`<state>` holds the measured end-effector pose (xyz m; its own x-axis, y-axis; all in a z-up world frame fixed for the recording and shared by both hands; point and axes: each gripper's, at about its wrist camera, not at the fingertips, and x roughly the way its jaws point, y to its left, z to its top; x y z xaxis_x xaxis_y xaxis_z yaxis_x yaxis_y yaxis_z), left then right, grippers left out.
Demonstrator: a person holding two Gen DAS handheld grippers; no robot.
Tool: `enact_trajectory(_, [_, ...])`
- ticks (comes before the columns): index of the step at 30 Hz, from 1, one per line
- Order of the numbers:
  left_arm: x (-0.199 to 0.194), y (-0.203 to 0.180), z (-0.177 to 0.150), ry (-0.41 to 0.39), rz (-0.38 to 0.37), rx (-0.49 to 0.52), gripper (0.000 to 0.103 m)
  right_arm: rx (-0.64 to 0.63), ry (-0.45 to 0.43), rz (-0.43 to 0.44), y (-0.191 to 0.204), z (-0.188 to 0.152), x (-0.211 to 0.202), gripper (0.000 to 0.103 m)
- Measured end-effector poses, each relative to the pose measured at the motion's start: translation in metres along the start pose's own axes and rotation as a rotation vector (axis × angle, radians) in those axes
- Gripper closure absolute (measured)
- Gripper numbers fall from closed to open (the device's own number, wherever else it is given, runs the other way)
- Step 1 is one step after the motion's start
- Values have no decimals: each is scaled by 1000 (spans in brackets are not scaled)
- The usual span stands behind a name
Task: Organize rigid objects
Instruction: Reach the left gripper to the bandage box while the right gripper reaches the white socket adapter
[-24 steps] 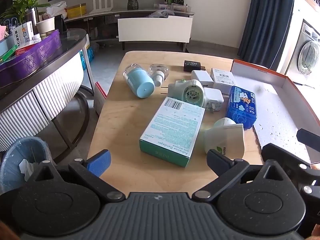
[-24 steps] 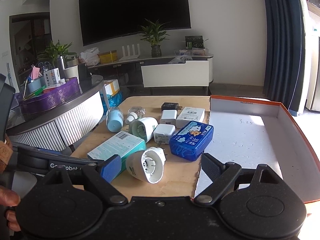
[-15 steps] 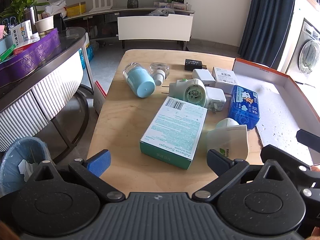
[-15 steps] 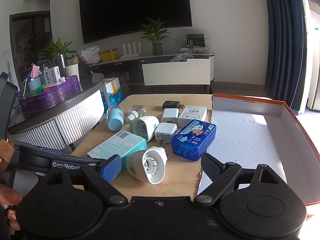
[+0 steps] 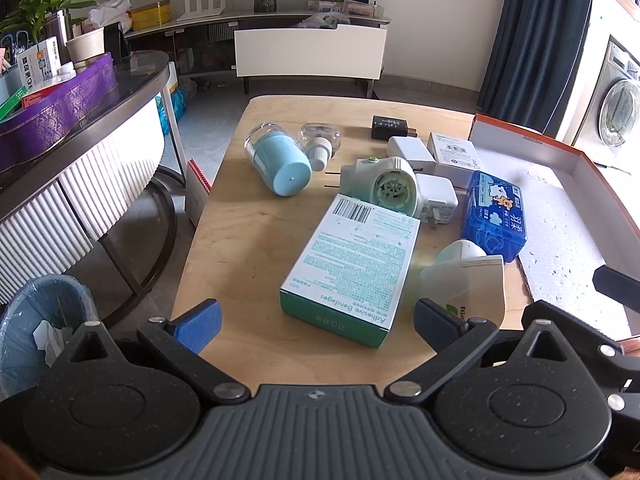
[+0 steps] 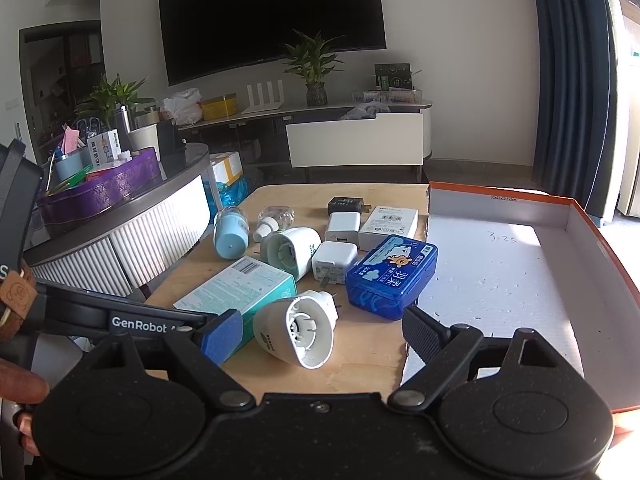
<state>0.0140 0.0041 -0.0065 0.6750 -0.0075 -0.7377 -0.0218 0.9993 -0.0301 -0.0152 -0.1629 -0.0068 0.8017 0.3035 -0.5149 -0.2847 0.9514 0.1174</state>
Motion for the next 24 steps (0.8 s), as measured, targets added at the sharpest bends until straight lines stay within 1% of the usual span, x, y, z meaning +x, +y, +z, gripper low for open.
enact_trajectory(4, [3, 1, 2, 6, -11, -6, 0, 7, 5, 0, -3, -1, 1, 1])
enact_trajectory(12, [11, 0, 5, 8, -6, 9, 0, 3, 17, 7, -2, -2, 6, 1])
enact_trajectory(14, [14, 1, 6, 28, -13, 4, 0, 1, 20, 10, -2, -3, 7, 1])
enact_trajectory(20, [20, 0, 10, 45, -16, 14, 0, 1, 24, 8, -3, -4, 10, 1])
enact_trajectory(21, [22, 0, 11, 35, -7, 23, 0, 4, 27, 10, -4, -4, 11, 1])
enact_trajectory(23, [25, -1, 12, 36, -11, 24, 0, 10, 32, 14, -5, -4, 12, 1])
enact_trajectory(24, [28, -1, 13, 41, 0, 35, 0, 11, 33, 13, -5, -4, 13, 1])
